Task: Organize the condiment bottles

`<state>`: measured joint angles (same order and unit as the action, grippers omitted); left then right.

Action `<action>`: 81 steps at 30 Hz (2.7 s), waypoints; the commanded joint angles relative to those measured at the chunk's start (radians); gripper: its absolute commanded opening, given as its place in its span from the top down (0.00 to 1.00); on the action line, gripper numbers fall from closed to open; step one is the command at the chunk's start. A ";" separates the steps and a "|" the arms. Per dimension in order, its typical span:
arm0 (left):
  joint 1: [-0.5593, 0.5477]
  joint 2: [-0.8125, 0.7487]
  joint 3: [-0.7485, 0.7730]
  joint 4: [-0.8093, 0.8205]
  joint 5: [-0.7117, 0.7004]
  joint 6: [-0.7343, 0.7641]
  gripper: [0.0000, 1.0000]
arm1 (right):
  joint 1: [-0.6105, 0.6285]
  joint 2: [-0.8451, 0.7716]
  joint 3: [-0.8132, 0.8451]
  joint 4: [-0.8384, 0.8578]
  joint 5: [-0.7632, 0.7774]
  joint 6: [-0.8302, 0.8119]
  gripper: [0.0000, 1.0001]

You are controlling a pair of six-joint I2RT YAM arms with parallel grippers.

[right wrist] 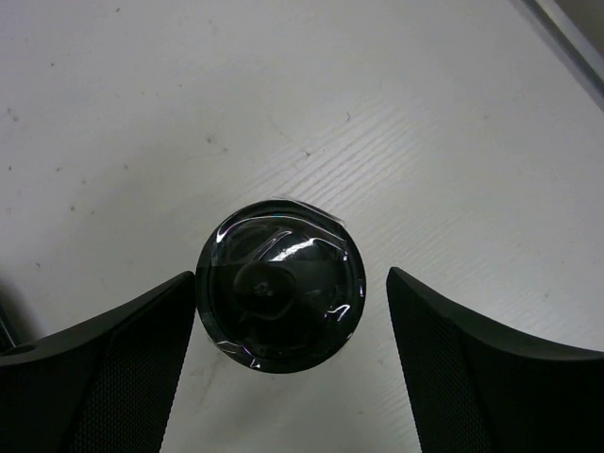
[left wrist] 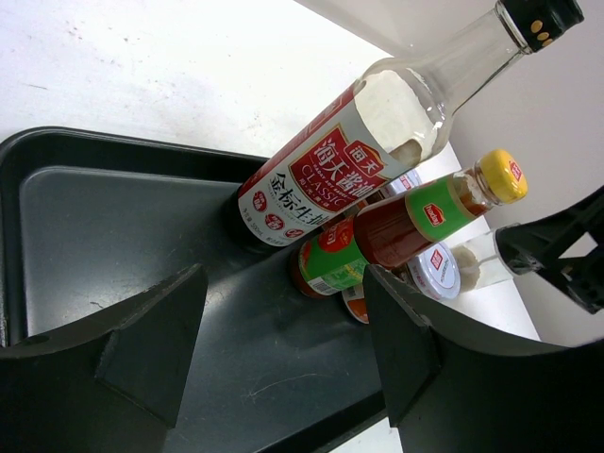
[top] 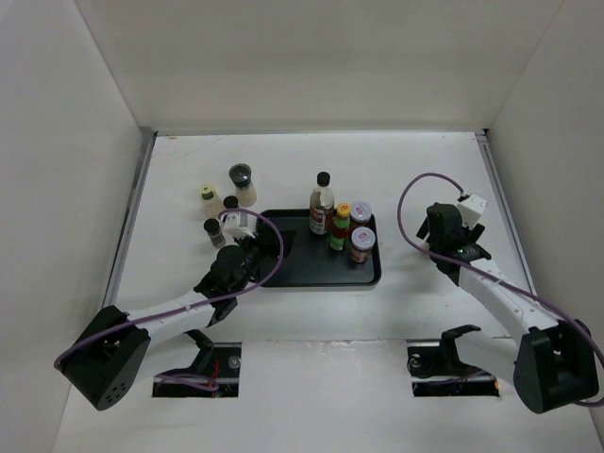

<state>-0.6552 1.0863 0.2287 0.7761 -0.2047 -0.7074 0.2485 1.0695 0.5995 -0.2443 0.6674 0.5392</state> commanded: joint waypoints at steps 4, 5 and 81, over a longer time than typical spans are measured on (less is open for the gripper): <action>0.001 -0.011 0.004 0.066 0.018 -0.010 0.34 | -0.012 0.043 0.003 0.105 -0.061 0.002 0.25; -0.002 -0.012 0.004 0.066 0.014 -0.007 0.34 | -0.007 0.040 0.003 0.111 -0.058 0.001 0.28; 0.042 -0.106 0.277 -0.369 -0.163 0.135 0.76 | 0.696 -0.138 0.158 0.362 -0.104 -0.153 0.81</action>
<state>-0.6300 0.9882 0.4034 0.5213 -0.2783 -0.6147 0.9855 0.9867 0.7994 0.0444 0.5812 0.3912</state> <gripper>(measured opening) 0.244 0.201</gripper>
